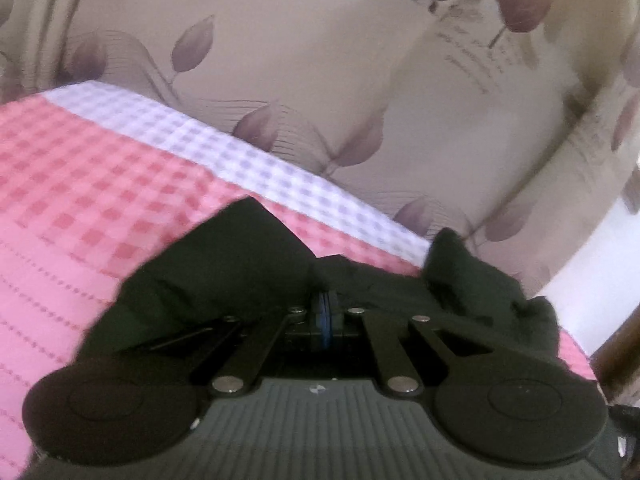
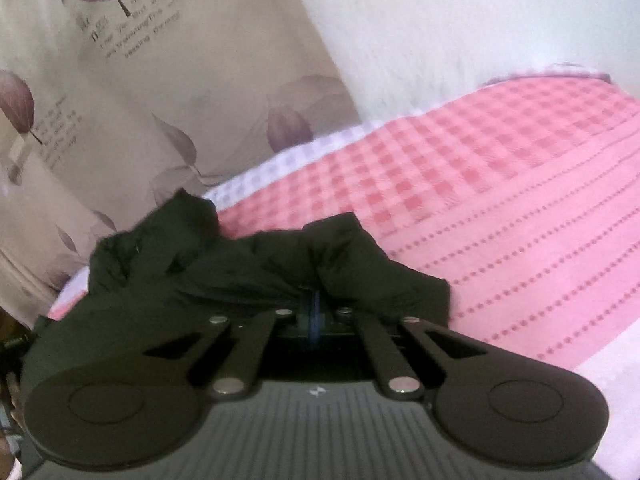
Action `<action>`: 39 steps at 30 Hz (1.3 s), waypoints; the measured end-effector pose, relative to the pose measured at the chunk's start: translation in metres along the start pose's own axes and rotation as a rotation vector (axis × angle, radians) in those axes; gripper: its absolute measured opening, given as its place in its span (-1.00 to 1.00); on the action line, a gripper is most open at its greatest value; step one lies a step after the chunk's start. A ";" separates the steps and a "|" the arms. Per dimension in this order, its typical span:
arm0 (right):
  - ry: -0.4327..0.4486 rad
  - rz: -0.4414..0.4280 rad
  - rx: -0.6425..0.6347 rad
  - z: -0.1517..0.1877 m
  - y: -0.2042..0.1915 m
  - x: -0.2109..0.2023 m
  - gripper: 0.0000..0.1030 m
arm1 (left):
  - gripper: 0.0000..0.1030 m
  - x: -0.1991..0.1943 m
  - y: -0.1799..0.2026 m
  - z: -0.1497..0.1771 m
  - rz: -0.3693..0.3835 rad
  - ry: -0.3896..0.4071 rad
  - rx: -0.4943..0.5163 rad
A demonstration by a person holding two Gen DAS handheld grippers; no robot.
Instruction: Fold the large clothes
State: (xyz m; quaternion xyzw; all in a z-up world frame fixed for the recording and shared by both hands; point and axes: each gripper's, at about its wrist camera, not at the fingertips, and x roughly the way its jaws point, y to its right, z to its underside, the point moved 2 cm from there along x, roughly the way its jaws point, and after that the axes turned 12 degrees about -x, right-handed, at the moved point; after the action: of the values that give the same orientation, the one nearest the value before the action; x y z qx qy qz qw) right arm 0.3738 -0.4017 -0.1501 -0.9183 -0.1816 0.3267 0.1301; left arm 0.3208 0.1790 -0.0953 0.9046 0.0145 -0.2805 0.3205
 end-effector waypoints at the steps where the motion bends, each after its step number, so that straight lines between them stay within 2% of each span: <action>1: -0.012 0.009 -0.013 0.001 0.000 -0.001 -1.00 | -0.79 0.000 -0.002 -0.001 -0.013 -0.008 0.005; 6: -0.062 0.092 -0.154 0.006 -0.012 -0.014 -1.00 | -0.78 -0.005 -0.019 -0.006 -0.040 -0.067 -0.014; 10: -0.057 0.113 -0.199 0.012 -0.015 -0.016 -1.00 | -0.78 -0.005 -0.033 -0.006 -0.020 -0.103 -0.077; 12: -0.038 0.134 -0.225 0.017 -0.019 -0.013 -1.00 | -0.78 -0.004 -0.035 -0.003 -0.016 -0.093 -0.089; 16: 0.000 0.180 -0.278 0.022 -0.025 -0.009 -1.00 | -0.78 -0.005 -0.026 0.004 -0.053 -0.045 -0.021; 21: 0.012 0.169 -0.266 0.022 -0.023 -0.010 -1.00 | -0.78 -0.005 -0.028 0.005 -0.044 -0.027 -0.031; 25: 0.027 0.164 -0.264 0.020 -0.023 -0.022 -1.00 | -0.79 -0.013 -0.010 0.007 -0.118 0.008 0.072; 26: 0.039 0.198 -0.253 0.017 -0.026 -0.034 -0.87 | -0.78 -0.018 -0.003 0.008 -0.140 0.020 0.102; 27: 0.079 0.232 -0.242 0.014 -0.031 -0.050 -0.83 | -0.60 -0.025 0.003 0.009 -0.153 0.034 0.133; 28: 0.142 0.227 -0.242 0.012 -0.037 -0.070 -0.80 | -0.15 -0.032 0.011 0.011 -0.159 0.048 0.170; 29: 0.206 0.200 -0.251 0.011 -0.046 -0.092 -0.66 | 0.12 -0.041 0.017 0.012 -0.173 0.065 0.198; 30: 0.244 0.181 -0.267 0.011 -0.055 -0.110 -0.52 | 0.53 -0.051 0.023 0.012 -0.179 0.087 0.217; 31: 0.277 0.159 -0.289 0.013 -0.066 -0.129 -0.12 | 0.69 -0.064 0.030 0.014 -0.179 0.126 0.238; 32: 0.304 0.134 -0.304 0.017 -0.076 -0.144 0.42 | 0.74 -0.075 0.036 0.015 -0.181 0.158 0.261; 33: 0.335 0.102 -0.320 0.024 -0.087 -0.159 0.80 | 0.89 -0.085 0.042 0.015 -0.190 0.177 0.283; 34: 0.371 0.065 -0.337 0.033 -0.098 -0.173 0.89 | 0.96 -0.093 0.048 0.016 -0.202 0.189 0.296; 36: 0.413 0.015 -0.373 0.057 -0.122 -0.196 0.91 | 0.97 -0.112 0.056 0.018 -0.189 0.211 0.328; 39: 0.406 -0.029 -0.424 0.086 -0.154 -0.209 0.91 | 1.00 -0.130 0.062 0.023 -0.208 0.214 0.354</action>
State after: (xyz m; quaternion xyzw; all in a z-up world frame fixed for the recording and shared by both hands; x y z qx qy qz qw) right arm 0.1290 -0.3399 -0.0441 -0.9689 -0.2291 0.0894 -0.0264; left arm 0.2128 0.1360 -0.0071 0.9650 0.0922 -0.2129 0.1226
